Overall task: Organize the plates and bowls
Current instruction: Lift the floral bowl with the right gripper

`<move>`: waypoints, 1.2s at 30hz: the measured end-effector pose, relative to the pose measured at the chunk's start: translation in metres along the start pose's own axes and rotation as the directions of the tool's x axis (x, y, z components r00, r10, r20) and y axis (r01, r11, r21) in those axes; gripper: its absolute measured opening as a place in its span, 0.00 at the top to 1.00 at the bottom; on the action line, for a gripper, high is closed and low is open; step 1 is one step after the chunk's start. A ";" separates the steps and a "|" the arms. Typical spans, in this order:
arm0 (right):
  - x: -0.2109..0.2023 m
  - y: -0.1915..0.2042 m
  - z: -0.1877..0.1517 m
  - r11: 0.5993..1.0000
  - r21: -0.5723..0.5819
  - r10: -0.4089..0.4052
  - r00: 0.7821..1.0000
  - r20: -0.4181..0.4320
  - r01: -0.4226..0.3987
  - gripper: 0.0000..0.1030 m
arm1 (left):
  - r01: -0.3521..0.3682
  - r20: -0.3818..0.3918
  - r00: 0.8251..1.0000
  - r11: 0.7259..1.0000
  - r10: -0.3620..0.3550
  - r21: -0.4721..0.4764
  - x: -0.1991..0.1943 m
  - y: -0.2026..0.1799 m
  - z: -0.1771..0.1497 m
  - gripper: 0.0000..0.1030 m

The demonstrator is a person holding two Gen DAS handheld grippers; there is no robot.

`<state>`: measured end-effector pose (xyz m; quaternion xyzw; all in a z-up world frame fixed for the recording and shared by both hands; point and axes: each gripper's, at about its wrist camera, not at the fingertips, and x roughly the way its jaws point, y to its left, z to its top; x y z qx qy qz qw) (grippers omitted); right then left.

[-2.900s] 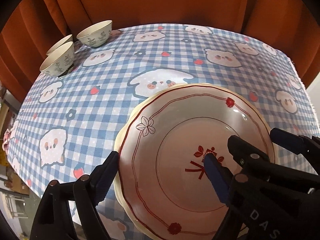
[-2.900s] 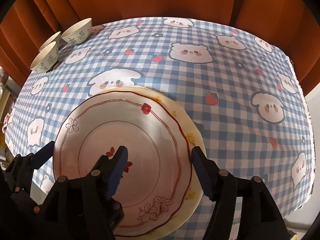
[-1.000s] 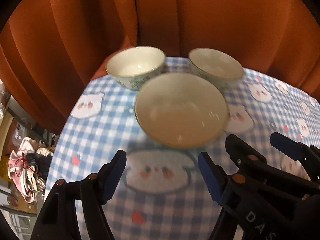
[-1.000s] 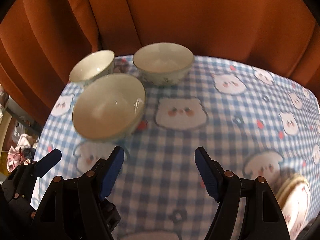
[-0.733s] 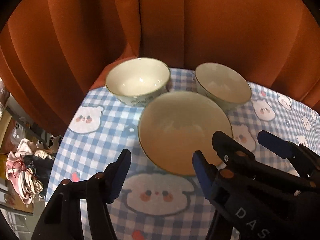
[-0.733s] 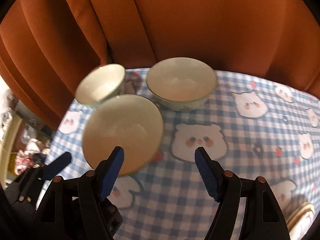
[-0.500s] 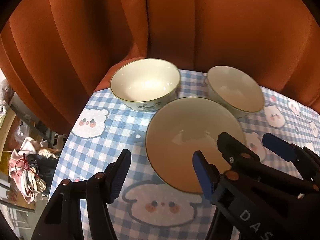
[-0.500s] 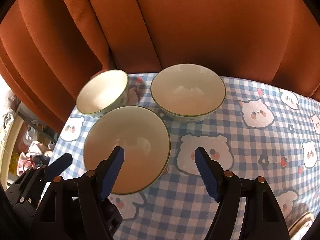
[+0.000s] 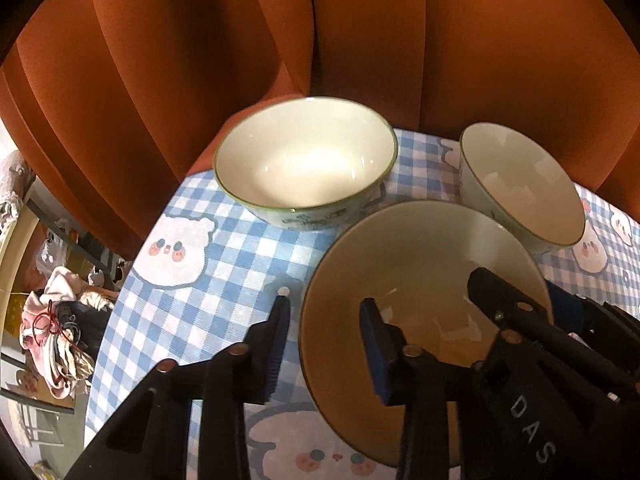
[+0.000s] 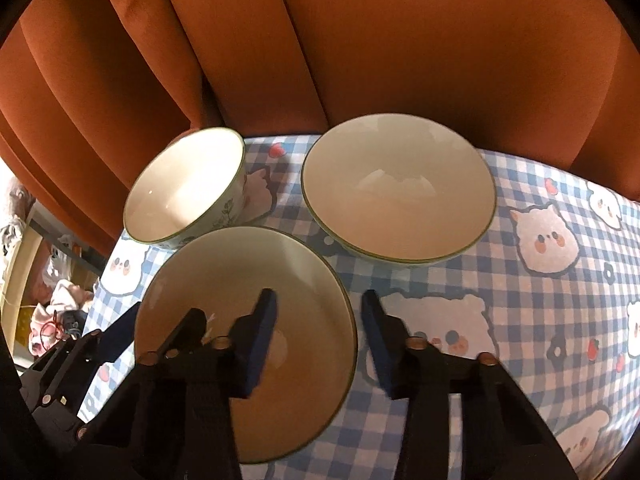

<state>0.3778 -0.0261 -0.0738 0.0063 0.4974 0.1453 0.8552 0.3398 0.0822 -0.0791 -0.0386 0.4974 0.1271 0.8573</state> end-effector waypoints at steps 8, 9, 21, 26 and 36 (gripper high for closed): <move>0.001 -0.007 -0.001 1.000 0.011 0.012 1.000 -0.006 -0.012 0.74 | -0.018 -0.010 1.000 1.000 0.018 0.001 -0.001 -0.007 -0.002 0.75; 0.000 -0.007 -0.002 1.000 0.011 0.012 1.000 -0.007 -0.012 0.74 | -0.019 -0.014 1.000 1.000 0.019 -0.001 -0.002 -0.007 -0.003 0.75; -0.030 -0.017 -0.027 1.000 0.016 -0.015 1.000 -0.016 0.015 0.74 | 0.020 -0.052 0.998 1.000 -0.021 -0.019 -0.020 -0.016 -0.033 0.75; -0.047 -0.017 -0.044 0.998 0.044 -0.047 0.999 -0.021 0.048 0.74 | 0.057 -0.051 0.997 0.998 -0.056 0.005 -0.037 -0.020 -0.049 0.75; -0.104 -0.014 -0.078 0.989 0.095 -0.111 0.994 0.017 0.109 0.74 | 0.116 -0.011 0.993 0.991 -0.115 0.064 -0.088 -0.020 -0.074 0.75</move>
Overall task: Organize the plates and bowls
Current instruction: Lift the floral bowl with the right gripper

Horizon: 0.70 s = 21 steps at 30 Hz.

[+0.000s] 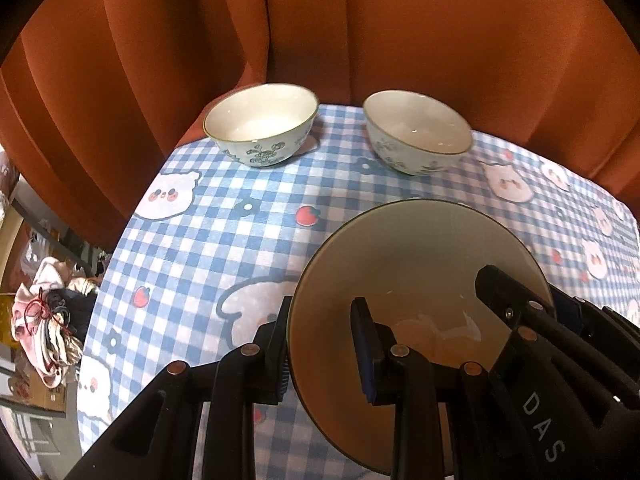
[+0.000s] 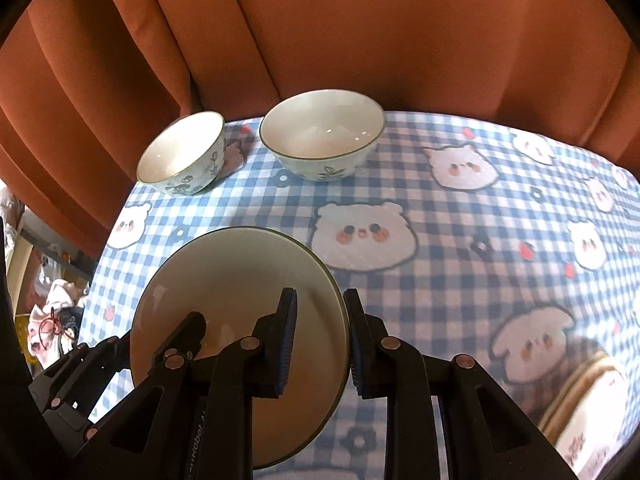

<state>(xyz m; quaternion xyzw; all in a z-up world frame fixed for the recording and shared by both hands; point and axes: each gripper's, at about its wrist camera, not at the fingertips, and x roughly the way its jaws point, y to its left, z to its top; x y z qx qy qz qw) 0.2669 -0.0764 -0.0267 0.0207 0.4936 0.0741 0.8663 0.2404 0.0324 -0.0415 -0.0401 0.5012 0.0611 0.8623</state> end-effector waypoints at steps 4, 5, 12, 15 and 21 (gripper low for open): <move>-0.027 -0.002 -0.014 0.999 0.027 -0.026 0.999 0.026 0.025 0.74 | 0.025 0.029 0.999 0.999 -0.026 0.034 -0.022 -0.004 -0.011 0.75; -0.032 -0.002 -0.018 0.999 0.031 -0.031 0.999 0.031 0.030 0.74 | 0.034 0.033 0.999 0.999 -0.035 0.043 -0.027 -0.005 -0.015 0.75; -0.063 -0.012 -0.053 0.992 0.093 -0.085 0.995 0.044 0.081 0.74 | 0.084 0.036 0.995 0.991 -0.089 0.108 -0.047 -0.016 -0.044 0.75; -0.071 -0.021 -0.070 0.988 0.116 -0.106 0.994 0.032 0.102 0.74 | 0.101 0.021 0.994 0.987 -0.105 0.126 -0.051 -0.023 -0.056 0.75; -0.081 -0.036 -0.097 0.983 0.138 -0.125 0.992 0.019 0.121 0.74 | 0.112 0.008 0.993 0.982 -0.114 0.150 -0.058 -0.038 -0.079 0.75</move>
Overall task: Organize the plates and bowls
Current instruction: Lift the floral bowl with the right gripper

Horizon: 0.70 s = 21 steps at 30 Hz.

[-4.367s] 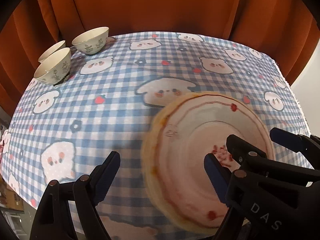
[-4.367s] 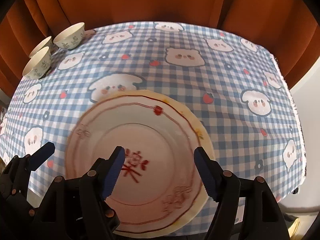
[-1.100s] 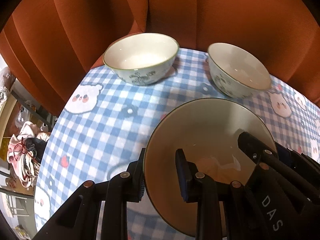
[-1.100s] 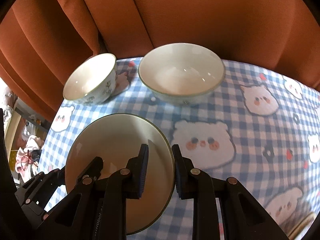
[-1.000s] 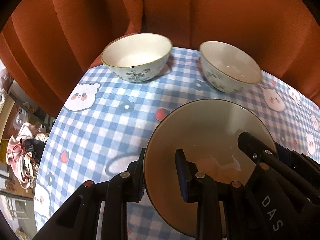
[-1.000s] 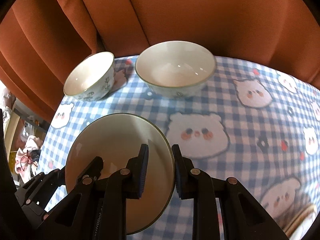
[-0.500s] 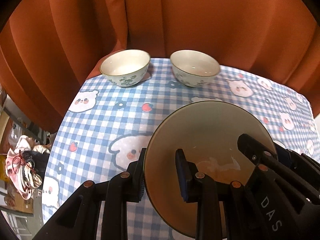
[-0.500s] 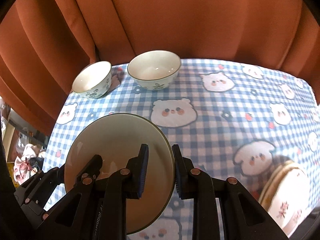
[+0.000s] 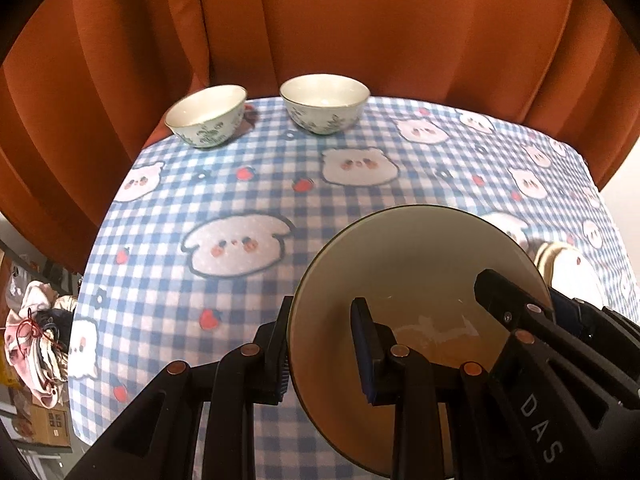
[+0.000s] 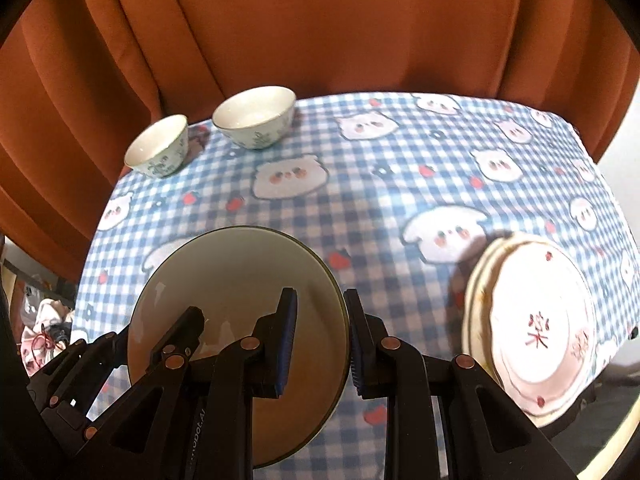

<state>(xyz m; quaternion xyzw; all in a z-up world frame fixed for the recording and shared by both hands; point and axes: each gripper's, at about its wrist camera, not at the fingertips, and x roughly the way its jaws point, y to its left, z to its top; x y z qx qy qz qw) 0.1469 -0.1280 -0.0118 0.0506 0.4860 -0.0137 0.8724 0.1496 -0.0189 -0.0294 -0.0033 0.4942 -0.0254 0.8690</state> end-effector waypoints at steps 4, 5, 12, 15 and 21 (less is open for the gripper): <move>-0.001 -0.012 -0.014 1.000 -0.004 0.001 1.000 -0.007 -0.001 0.74 | -0.008 -0.003 1.000 1.000 0.008 0.001 0.001 -0.010 -0.013 0.75; 0.000 -0.014 -0.016 1.000 -0.006 0.003 1.000 -0.009 -0.004 0.74 | -0.013 -0.010 1.000 1.000 0.013 -0.003 0.002 -0.012 -0.017 0.75; 0.015 -0.032 -0.031 0.999 -0.014 0.033 0.999 -0.041 -0.034 0.74 | -0.040 -0.028 0.999 0.999 0.039 -0.016 0.015 -0.026 -0.031 0.75; 0.022 -0.038 -0.032 0.999 -0.023 0.038 0.998 -0.042 -0.039 0.74 | -0.044 -0.033 0.999 0.999 0.044 -0.025 0.022 -0.033 -0.033 0.75; 0.038 -0.051 -0.030 0.998 -0.041 0.049 0.996 -0.070 -0.052 0.74 | -0.064 -0.055 0.997 0.997 0.061 -0.051 0.036 -0.042 -0.035 0.75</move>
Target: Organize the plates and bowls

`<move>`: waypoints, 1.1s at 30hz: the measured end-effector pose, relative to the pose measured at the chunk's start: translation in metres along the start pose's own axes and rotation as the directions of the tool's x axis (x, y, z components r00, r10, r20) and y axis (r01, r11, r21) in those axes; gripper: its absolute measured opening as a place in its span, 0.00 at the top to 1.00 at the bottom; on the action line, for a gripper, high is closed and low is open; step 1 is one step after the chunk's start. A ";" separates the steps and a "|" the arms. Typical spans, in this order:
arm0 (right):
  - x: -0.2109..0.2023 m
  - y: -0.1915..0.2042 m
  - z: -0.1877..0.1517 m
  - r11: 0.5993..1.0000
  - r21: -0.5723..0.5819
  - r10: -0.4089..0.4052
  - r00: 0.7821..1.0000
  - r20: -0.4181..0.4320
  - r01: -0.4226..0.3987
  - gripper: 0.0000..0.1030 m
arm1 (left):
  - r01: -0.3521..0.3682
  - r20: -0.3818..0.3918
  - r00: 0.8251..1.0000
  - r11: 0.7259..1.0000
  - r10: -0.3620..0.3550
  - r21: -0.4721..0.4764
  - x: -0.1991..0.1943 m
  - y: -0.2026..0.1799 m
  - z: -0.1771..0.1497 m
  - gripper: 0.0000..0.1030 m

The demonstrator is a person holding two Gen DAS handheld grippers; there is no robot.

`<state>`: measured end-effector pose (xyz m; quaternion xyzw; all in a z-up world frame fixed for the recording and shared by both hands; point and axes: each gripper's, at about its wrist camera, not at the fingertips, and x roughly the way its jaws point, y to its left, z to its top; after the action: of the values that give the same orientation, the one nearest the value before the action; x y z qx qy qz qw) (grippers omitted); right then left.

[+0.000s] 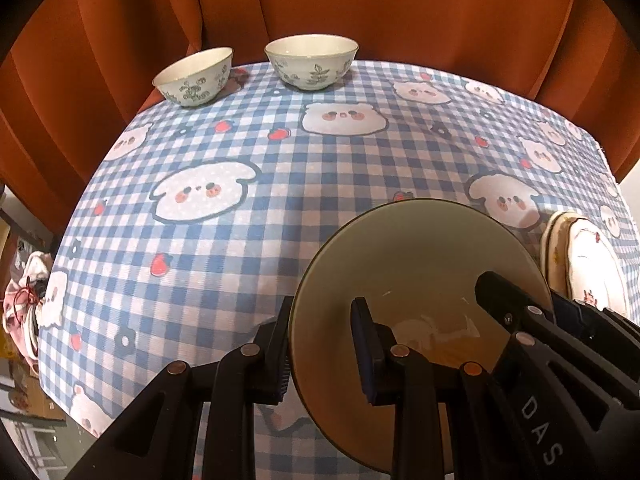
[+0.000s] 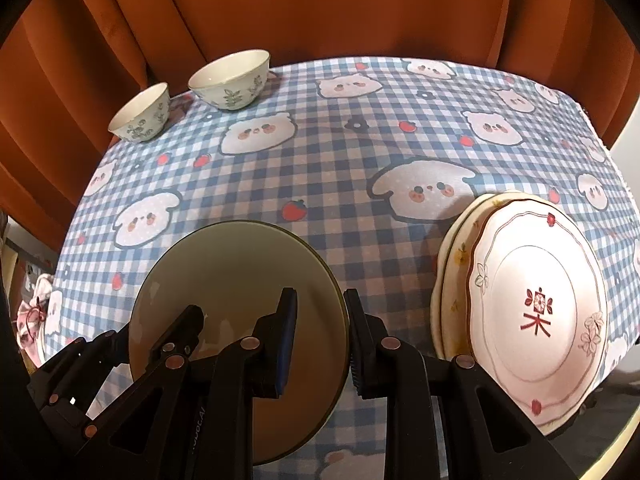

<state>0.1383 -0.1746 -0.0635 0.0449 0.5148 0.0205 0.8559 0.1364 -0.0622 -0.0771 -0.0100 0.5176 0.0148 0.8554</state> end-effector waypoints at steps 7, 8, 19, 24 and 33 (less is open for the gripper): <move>0.006 -0.003 0.004 0.999 -0.043 0.026 1.000 -0.006 -0.027 0.74 | -0.031 0.007 0.999 0.999 0.032 -0.033 0.001 -0.002 -0.001 0.75; 0.006 -0.003 0.004 0.998 -0.052 0.027 1.000 -0.009 -0.028 0.74 | -0.034 0.002 0.999 0.999 0.034 -0.035 0.001 -0.002 -0.002 0.75; 0.007 -0.005 -0.003 0.995 -0.101 0.015 0.999 -0.040 -0.019 0.70 | -0.035 -0.009 0.999 0.999 0.035 -0.042 -0.005 -0.008 -0.011 0.45; -0.007 -0.011 0.001 0.997 -0.080 -0.002 1.000 -0.001 0.002 0.41 | -0.040 0.025 0.999 0.995 0.043 -0.090 -0.022 0.003 -0.009 0.32; -0.025 0.002 0.008 0.995 -0.103 0.022 0.999 0.040 -0.018 0.26 | -0.019 0.048 0.999 0.992 0.025 -0.128 -0.039 0.020 -0.007 0.26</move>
<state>0.1336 -0.1751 -0.0381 0.0066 0.4948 0.0547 0.8673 0.1112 -0.0433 -0.0461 -0.0588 0.4945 0.0576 0.8653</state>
